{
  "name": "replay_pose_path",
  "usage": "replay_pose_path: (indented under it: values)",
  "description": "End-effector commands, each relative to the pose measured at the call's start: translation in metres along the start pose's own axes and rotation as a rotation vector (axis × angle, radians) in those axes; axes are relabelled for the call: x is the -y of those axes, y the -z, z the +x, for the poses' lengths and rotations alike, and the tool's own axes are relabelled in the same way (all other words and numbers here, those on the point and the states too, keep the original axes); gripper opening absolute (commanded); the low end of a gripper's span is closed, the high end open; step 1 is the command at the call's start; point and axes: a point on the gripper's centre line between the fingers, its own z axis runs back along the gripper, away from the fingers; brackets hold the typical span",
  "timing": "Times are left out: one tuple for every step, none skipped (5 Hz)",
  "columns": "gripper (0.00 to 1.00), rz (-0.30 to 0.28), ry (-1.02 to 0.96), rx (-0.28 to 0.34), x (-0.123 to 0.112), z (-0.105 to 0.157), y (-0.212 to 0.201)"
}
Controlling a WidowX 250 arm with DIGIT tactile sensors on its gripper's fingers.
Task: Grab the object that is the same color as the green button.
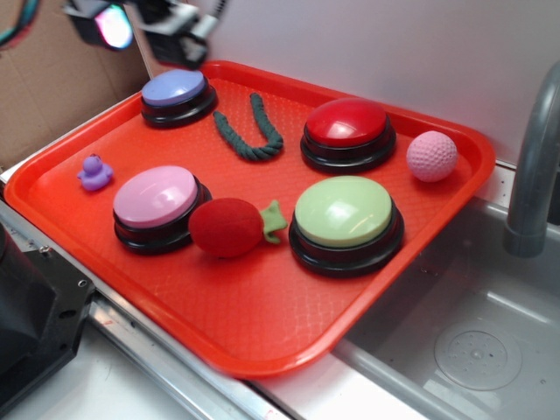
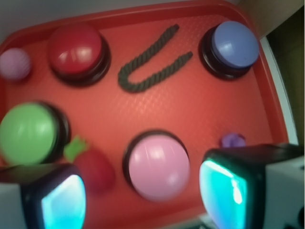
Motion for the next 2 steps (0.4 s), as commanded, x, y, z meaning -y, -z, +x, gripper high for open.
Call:
replay_pose_path:
  values:
    - [1.0, 0.013, 0.182, -0.014, 0.006, 0.049, 0.05]
    - [1.0, -0.003, 0.435, -0.042, 0.01, 0.063, 0.069]
